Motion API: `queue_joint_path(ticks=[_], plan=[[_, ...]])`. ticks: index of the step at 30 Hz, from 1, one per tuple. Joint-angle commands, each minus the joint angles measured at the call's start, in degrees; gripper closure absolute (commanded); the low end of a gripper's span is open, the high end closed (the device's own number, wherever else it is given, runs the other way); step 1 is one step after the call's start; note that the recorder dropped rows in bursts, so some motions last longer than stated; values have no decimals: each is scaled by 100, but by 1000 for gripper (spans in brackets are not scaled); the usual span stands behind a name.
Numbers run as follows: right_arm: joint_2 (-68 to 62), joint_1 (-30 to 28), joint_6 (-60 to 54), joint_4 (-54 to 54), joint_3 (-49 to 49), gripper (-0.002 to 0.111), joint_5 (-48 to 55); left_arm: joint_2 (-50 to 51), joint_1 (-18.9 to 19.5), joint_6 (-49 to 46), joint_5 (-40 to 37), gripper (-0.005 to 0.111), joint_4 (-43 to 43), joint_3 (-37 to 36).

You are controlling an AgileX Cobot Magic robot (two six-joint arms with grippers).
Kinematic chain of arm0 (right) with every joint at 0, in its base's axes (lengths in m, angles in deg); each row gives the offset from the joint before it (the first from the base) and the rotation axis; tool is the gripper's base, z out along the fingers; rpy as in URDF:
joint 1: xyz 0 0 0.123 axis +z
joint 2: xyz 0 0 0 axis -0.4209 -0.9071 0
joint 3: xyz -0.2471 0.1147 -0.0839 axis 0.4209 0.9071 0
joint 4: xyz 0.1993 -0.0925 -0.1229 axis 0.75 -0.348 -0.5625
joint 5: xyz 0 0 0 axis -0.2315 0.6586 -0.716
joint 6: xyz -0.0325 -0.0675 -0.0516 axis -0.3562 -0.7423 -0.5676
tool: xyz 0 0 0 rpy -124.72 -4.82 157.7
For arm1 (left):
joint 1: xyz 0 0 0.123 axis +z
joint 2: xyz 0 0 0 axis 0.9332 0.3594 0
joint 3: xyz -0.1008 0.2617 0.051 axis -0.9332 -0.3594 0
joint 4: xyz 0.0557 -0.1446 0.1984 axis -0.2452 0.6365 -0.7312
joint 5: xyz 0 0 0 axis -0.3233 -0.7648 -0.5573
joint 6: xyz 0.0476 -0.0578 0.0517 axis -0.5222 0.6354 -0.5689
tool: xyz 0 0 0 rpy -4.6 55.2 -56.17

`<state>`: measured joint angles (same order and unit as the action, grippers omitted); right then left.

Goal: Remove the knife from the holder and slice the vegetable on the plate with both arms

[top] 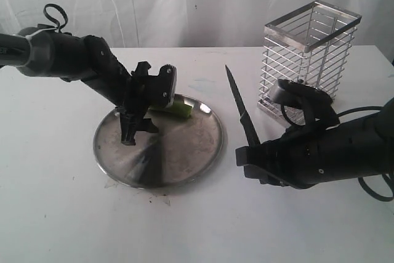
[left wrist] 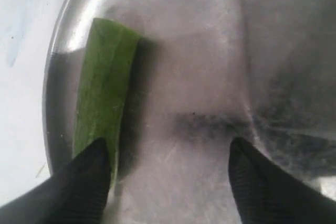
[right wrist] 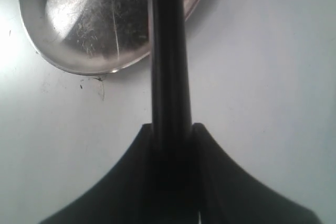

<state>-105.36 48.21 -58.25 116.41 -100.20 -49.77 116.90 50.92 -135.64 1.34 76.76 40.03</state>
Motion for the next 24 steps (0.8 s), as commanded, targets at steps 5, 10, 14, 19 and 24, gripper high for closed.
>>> queue_joint_path(ticks=[5,10,14,19,24], plan=[[32,2,20,4,12,108,157,218,84,1263,-875,62,420,1089],[32,2,8,4,12,108,182,269,82,2134,-1671,70,-58,2009],[32,2,8,4,12,108,225,622,82,2308,-2736,83,-399,2823],[32,2,8,13,12,108,456,1090,82,2312,-3019,67,-507,3239],[32,2,8,27,12,108,432,1322,82,2182,-2787,50,-629,3263]])
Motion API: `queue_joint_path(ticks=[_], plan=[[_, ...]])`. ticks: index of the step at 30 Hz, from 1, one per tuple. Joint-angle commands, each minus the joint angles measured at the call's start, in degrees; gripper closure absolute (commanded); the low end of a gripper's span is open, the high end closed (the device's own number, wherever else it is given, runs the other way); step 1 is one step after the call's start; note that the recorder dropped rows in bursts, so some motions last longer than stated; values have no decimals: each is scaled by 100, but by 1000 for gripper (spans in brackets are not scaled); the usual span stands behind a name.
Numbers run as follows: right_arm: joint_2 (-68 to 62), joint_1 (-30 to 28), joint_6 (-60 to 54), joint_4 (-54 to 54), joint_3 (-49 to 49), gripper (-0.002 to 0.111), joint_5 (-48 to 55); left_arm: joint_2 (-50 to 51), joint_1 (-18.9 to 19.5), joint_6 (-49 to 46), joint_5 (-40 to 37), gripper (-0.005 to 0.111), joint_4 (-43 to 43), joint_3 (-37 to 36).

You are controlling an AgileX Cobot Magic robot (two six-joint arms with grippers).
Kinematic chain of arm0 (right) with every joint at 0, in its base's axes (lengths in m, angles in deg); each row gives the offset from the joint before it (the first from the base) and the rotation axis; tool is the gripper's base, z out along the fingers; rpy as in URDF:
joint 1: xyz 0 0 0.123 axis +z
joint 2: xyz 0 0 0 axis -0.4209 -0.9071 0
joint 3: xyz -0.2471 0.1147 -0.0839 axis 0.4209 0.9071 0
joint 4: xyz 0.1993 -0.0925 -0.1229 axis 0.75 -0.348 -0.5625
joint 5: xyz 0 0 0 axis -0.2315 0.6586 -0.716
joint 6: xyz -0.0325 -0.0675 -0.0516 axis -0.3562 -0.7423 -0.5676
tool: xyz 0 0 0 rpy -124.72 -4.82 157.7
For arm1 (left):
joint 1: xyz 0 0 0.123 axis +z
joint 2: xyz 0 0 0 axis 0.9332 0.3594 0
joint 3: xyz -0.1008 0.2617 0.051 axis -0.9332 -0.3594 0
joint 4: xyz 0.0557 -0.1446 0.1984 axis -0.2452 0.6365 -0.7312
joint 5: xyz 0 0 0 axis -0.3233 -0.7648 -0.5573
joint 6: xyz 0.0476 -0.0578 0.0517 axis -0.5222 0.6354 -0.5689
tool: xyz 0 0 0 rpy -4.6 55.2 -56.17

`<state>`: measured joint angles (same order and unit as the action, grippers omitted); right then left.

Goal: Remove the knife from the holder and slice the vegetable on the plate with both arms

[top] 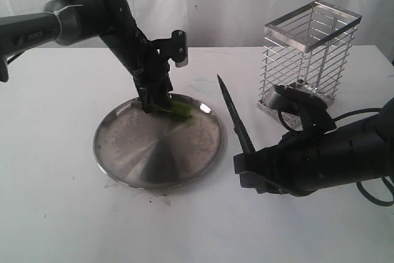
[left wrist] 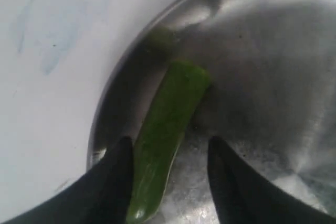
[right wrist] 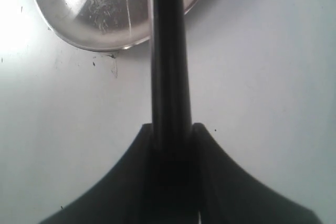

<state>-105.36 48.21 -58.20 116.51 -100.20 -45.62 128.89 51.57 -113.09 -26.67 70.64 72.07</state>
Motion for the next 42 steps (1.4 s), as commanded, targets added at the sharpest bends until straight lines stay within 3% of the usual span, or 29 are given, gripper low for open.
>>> queue_joint_path(ticks=[1,19,21,26,30,33,35,38,42], plan=[[32,2,3,16,12,108,29,188,17,-119,24,50,-17,59],[32,2,14,45,12,108,448,694,7,-433,403,52,-276,73],[32,2,29,45,12,108,448,694,7,-301,481,62,-356,73],[32,2,29,69,12,108,545,625,7,195,558,106,-368,73],[32,2,29,89,12,108,500,209,7,991,188,107,-600,73],[32,2,29,89,12,108,161,-8,7,2209,-1096,107,-561,73],[32,2,18,62,12,108,278,48,7,2278,-1667,107,-140,-45],[32,2,-55,-151,12,108,720,58,7,2748,-1607,107,350,-427],[32,2,-55,-232,12,108,754,58,7,2890,-1583,106,298,-734]])
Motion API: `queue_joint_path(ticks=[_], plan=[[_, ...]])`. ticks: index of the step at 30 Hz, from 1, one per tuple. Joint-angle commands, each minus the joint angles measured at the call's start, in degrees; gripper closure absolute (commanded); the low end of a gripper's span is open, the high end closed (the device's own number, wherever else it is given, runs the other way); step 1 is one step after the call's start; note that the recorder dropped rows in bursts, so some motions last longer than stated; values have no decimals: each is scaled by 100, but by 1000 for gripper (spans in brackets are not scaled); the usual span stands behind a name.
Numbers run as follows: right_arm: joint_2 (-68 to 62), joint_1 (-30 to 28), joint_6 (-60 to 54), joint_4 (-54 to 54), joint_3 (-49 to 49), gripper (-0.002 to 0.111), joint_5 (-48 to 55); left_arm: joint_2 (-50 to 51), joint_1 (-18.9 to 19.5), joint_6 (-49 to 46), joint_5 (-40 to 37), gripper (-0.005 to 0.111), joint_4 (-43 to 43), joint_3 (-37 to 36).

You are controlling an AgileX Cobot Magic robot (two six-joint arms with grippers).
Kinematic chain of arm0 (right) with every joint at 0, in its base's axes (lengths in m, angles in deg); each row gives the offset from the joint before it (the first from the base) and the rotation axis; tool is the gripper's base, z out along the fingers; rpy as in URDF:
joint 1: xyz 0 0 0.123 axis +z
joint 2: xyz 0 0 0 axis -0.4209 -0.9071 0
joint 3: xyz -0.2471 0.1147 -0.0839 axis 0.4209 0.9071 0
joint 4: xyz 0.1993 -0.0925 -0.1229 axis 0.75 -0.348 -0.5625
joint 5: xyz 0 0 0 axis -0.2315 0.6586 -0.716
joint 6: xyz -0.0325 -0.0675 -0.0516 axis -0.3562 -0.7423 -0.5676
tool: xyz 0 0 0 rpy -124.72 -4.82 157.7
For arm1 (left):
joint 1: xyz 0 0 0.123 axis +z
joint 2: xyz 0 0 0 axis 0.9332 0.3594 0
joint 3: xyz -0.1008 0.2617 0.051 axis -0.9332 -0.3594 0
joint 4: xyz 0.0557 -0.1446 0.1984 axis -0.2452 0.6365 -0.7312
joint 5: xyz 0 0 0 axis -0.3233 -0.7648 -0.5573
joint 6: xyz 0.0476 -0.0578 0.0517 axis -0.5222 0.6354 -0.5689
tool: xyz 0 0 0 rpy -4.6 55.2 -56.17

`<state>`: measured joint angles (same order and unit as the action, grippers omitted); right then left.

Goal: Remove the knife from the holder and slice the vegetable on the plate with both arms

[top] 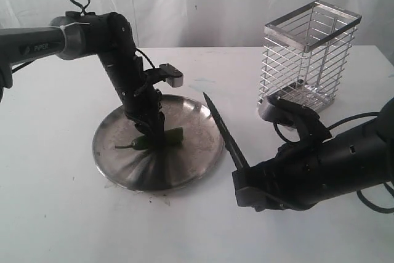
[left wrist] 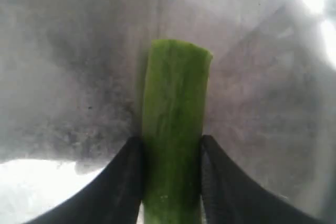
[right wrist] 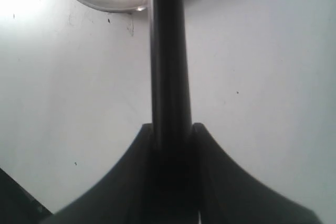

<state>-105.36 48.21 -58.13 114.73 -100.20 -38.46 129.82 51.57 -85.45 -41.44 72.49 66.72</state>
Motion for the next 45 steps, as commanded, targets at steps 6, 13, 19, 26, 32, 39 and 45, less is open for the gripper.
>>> queue_joint_path(ticks=[6,13,19,26,32,39,45], plan=[[32,2,-61,-54,12,108,38,-35,7,156,24,70,113,-268],[32,2,-61,-54,12,108,38,-103,7,427,-182,44,113,-255],[42,2,-61,-106,12,108,310,-661,7,484,-262,42,127,-255],[364,300,347,-98,-51,108,504,-1648,7,1078,-67,46,136,-255],[194,911,2118,-1364,-742,108,26,-1991,7,1264,-273,106,111,-255],[-938,1164,4128,-3836,-2049,108,945,-2014,65,1419,506,107,119,-1031],[-1507,1215,4115,-3849,-2575,108,1033,-2195,735,998,2111,107,1275,-2050]])
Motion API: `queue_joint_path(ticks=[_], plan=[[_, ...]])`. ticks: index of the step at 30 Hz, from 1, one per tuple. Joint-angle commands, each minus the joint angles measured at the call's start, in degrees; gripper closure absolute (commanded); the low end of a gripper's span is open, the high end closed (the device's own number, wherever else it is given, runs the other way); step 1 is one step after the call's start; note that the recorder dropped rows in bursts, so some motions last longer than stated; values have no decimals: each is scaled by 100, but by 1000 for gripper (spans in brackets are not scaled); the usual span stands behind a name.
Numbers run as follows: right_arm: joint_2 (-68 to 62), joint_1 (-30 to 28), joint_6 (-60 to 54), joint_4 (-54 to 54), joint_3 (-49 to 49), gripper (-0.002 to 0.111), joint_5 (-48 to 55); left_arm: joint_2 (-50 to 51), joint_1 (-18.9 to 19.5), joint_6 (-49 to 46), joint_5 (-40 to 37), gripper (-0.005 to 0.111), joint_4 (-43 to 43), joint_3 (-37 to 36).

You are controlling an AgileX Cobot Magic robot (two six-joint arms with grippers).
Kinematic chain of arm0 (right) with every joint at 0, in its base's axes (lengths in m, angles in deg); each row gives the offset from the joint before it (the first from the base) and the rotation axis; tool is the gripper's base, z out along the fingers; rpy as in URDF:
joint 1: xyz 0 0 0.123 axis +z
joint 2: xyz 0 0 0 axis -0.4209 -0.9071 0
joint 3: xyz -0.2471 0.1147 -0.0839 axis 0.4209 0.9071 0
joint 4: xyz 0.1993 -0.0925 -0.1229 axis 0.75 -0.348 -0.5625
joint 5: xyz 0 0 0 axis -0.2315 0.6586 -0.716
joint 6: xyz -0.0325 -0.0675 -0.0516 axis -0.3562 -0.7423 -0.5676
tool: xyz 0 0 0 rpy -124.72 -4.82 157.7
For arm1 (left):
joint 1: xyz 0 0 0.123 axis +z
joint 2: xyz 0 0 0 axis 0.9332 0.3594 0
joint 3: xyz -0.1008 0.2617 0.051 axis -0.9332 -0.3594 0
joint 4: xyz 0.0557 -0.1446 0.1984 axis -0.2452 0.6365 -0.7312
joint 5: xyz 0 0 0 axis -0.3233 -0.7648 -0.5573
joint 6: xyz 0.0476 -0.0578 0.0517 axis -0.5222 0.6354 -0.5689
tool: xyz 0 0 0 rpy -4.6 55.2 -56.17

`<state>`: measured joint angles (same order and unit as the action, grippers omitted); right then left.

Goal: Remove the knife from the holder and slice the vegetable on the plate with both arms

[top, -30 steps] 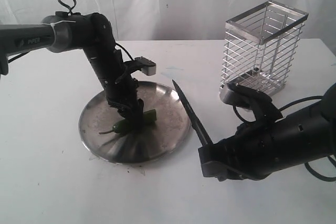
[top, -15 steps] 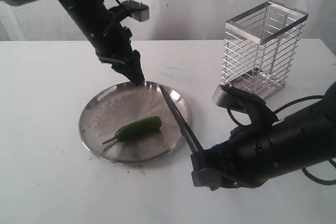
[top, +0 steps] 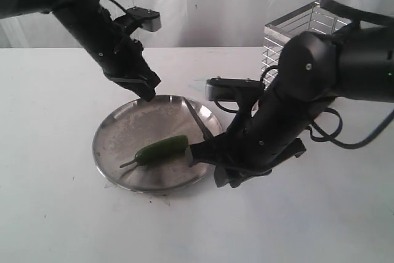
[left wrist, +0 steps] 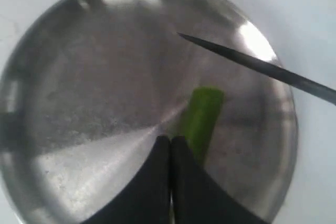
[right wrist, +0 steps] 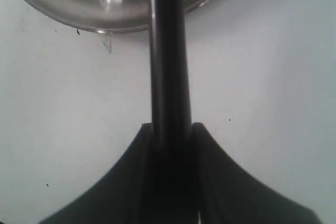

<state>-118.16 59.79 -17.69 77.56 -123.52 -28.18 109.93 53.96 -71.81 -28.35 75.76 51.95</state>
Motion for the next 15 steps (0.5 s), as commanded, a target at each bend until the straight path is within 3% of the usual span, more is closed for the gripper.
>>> queue_joint_path(ticks=[1,4,6,8,10,15], plan=[[-302,71,71,-132,-289,108,-43,-206,627,-718,871,107,1411,-702],[-562,71,71,-132,-465,108,-15,-164,1066,-2762,546,107,3833,-1174],[-686,71,71,-110,-532,108,51,-51,1307,-4308,-248,107,5567,-1436],[-736,106,71,-68,-537,108,27,101,1437,-5190,-1048,107,6797,-1612],[-745,192,71,-68,-537,108,-71,238,1441,-5364,-1404,107,7301,-1676],[-745,382,227,-68,-537,108,-369,589,1283,-5373,-1443,107,7353,-1686]])
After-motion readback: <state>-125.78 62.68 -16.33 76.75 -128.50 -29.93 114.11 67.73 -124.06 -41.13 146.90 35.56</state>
